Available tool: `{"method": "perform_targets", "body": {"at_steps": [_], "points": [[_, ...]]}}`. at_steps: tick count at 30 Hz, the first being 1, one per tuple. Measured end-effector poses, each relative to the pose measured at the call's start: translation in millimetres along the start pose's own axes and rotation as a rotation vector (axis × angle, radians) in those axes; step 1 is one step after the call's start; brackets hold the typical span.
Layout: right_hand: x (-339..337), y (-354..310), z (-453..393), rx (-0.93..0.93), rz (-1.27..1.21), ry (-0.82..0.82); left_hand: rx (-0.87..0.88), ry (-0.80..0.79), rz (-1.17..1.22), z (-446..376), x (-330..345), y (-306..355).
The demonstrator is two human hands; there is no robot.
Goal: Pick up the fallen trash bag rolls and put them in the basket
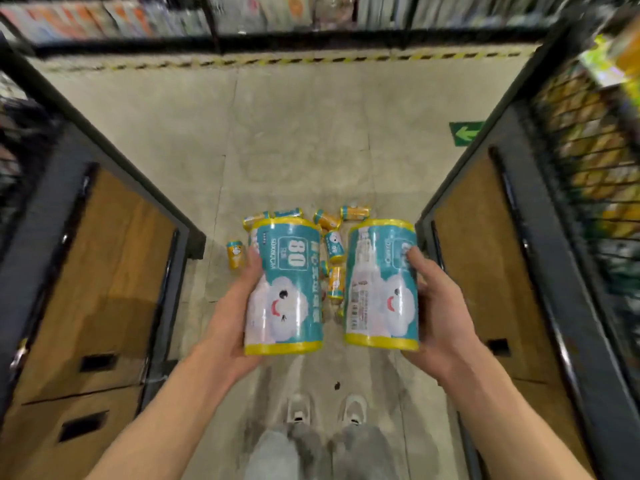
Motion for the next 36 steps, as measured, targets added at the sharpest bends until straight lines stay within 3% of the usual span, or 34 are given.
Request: {"method": "perform_targets", "body": {"at_steps": [6,15,26,36], "points": [[113.2,-59.0,139.6,-0.12,0.017,-0.034,0.057,-0.169,-0.022,86.4,143.4,93.4],[169.2,-76.3,273.0,-0.456,0.02,0.013,0.037,-0.506,-0.197,151.3,237.0,143.8],[117.7,28.2,413.2,-0.815,-0.213,0.229,-0.34,-0.869,-0.363,242.5,295.5,33.5],[52.2,217.5,583.9,-1.122,-0.39,0.617,-0.502,-1.097,-0.627,423.5,304.5,-118.1]]}}
Point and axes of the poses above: each hand's wrist, its own z-axis away from the middle knuckle, its own x-axis out of the palm, y = z × x, the point moved 9 cm from there along -z, towards the middle knuckle, and after that the axes turned 11 degrees about x, right-handed, at the moved point
